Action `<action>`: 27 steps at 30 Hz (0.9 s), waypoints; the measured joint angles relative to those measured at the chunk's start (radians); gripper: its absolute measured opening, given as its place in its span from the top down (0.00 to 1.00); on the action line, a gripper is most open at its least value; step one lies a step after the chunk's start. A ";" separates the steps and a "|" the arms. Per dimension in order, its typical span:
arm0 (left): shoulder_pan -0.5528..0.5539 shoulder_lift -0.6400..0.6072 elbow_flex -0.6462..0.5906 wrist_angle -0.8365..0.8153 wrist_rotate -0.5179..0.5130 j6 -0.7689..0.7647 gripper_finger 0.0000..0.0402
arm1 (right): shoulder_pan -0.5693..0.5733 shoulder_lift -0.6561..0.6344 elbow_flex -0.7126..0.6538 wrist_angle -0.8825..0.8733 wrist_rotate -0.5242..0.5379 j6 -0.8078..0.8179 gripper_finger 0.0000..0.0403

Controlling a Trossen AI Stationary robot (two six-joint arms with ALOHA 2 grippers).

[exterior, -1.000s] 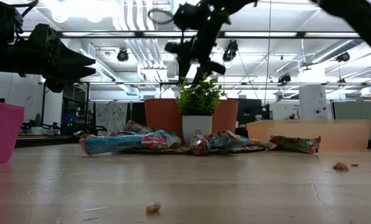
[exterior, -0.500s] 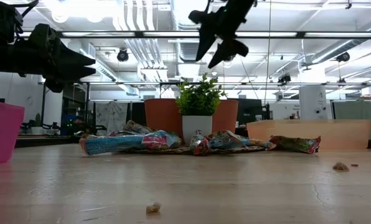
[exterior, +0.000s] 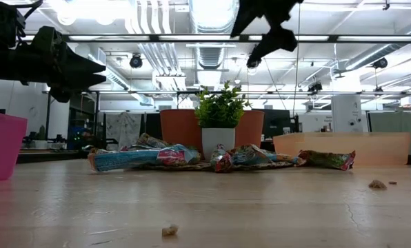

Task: Pick and place Granola Bars by type
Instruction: Put the red granola bar into the pink bin

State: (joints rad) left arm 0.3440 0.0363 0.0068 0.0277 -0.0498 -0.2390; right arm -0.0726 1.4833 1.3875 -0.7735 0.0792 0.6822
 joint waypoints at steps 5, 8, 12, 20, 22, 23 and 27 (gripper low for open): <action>0.000 0.000 0.000 0.000 0.000 0.000 0.57 | 0.072 -0.059 -0.064 0.002 -0.108 0.067 0.13; 0.000 0.000 0.000 0.000 0.000 0.000 0.57 | 0.110 -0.087 -0.105 0.004 -0.148 0.127 0.14; 0.000 0.000 0.000 0.000 0.000 0.000 0.57 | 0.155 -0.118 -0.167 0.005 -0.156 0.248 0.16; 0.000 0.000 0.000 0.000 0.000 0.000 0.57 | 0.216 -0.154 -0.304 0.026 -0.156 0.433 0.16; 0.000 0.000 0.000 0.000 0.000 0.000 0.57 | 0.226 -0.156 -0.340 0.049 -0.151 0.450 0.16; 0.000 0.000 0.000 0.000 0.000 0.000 0.57 | 0.230 -0.157 -0.357 0.058 -0.140 0.452 0.15; 0.000 0.000 0.000 0.000 0.000 0.000 0.57 | 0.232 -0.157 -0.414 0.078 -0.059 0.469 0.14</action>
State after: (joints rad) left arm 0.3439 0.0364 0.0067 0.0277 -0.0495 -0.2394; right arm 0.1598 1.3262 0.9731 -0.6954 0.0201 1.1508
